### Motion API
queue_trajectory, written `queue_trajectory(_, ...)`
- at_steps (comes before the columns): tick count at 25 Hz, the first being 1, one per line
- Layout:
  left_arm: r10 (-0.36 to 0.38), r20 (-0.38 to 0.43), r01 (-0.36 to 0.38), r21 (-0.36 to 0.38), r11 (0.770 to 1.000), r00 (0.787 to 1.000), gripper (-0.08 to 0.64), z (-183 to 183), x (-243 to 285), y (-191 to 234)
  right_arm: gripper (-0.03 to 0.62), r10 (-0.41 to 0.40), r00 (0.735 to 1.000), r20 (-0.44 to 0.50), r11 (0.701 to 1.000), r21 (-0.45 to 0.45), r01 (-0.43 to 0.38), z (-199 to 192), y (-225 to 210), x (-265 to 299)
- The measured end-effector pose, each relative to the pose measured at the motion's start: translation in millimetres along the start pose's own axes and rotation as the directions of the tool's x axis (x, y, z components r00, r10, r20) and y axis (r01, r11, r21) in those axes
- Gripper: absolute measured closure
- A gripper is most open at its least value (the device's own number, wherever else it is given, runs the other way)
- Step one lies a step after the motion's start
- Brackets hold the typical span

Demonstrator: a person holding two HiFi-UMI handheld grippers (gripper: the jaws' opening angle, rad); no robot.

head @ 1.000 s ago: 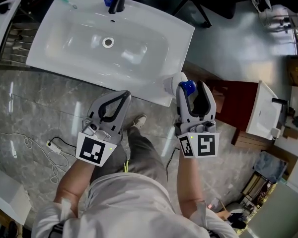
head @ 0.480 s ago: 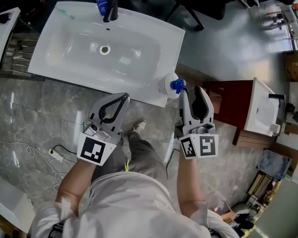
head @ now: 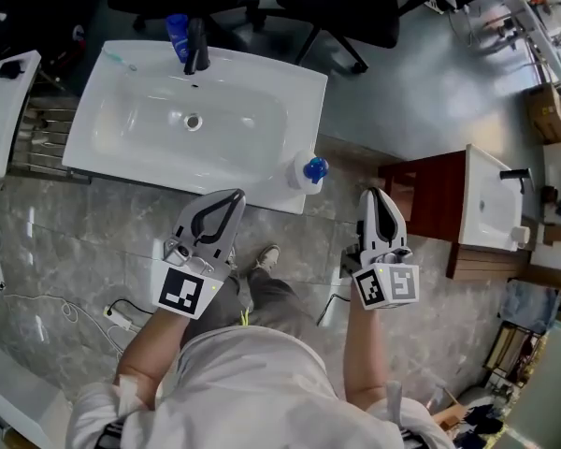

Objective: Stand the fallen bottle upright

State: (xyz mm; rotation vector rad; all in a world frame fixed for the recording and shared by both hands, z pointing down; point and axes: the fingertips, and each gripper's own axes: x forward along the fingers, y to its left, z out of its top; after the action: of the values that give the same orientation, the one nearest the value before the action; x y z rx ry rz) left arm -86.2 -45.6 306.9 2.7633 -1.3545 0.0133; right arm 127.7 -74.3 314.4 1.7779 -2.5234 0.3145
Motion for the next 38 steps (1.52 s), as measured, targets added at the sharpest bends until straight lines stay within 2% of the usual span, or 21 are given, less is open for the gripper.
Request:
queue_trajectory(6, -0.016, 0.026, 0.016, 0.016, 1.0, 1.0, 0.543, 25.4, 4.2, -10.8, 0.545, -0.093, 0.995, -0.026, 0.995, -0.034, 0.092, 10.2, -35.0, -38.7)
queue_trajectory(12, -0.034, 0.051, 0.032, 0.033, 0.999, 0.998, 0.543, 51.9, 8.0, -27.9, 0.545, -0.135, 0.991, 0.025, 0.988, -0.068, 0.136, 39.8, -54.8, -66.5)
queue_trajectory(18, -0.038, 0.1, 0.033, 0.056, 0.998, 0.994, 0.544, 93.3, 5.6, -33.6, 0.545, -0.115, 0.99, 0.086, 0.984, -0.127, 0.125, 81.9, -48.3, -79.3)
queue_trajectory(21, -0.023, 0.124, 0.015, 0.066, 0.998, 0.992, 0.543, 113.8, -2.2, -32.3, 0.545, -0.079, 0.99, 0.113, 0.98, -0.176, 0.098, 100.7, -36.6, -86.7)
queue_trajectory(26, -0.007, 0.157, -0.015, 0.139, 0.99, 0.988, 0.544, 141.7, -14.6, -28.2, 0.545, -0.032, 0.989, 0.148, 0.975, -0.213, 0.064, 119.4, -19.5, -98.5)
queue_trajectory(30, 0.02, 0.153, -0.042, 0.139, 0.989, 0.988, 0.543, 151.1, -26.8, -25.0, 0.545, -0.008, 0.985, 0.173, 0.983, -0.181, 0.04, 127.3, -10.8, -104.3)
queue_trajectory(35, 0.049, 0.161, -0.07, 0.127, 0.989, 0.986, 0.543, 156.9, -29.3, -24.8, 0.545, 0.023, 0.976, 0.215, 0.998, -0.056, -0.011, 135.5, -0.2, -114.2)
queue_trajectory(38, 0.054, 0.161, -0.074, 0.12, 0.99, 0.985, 0.543, 154.5, -30.8, -27.1, 0.545, 0.042, 0.977, 0.211, 0.998, -0.055, -0.031, 133.9, 7.1, -118.7)
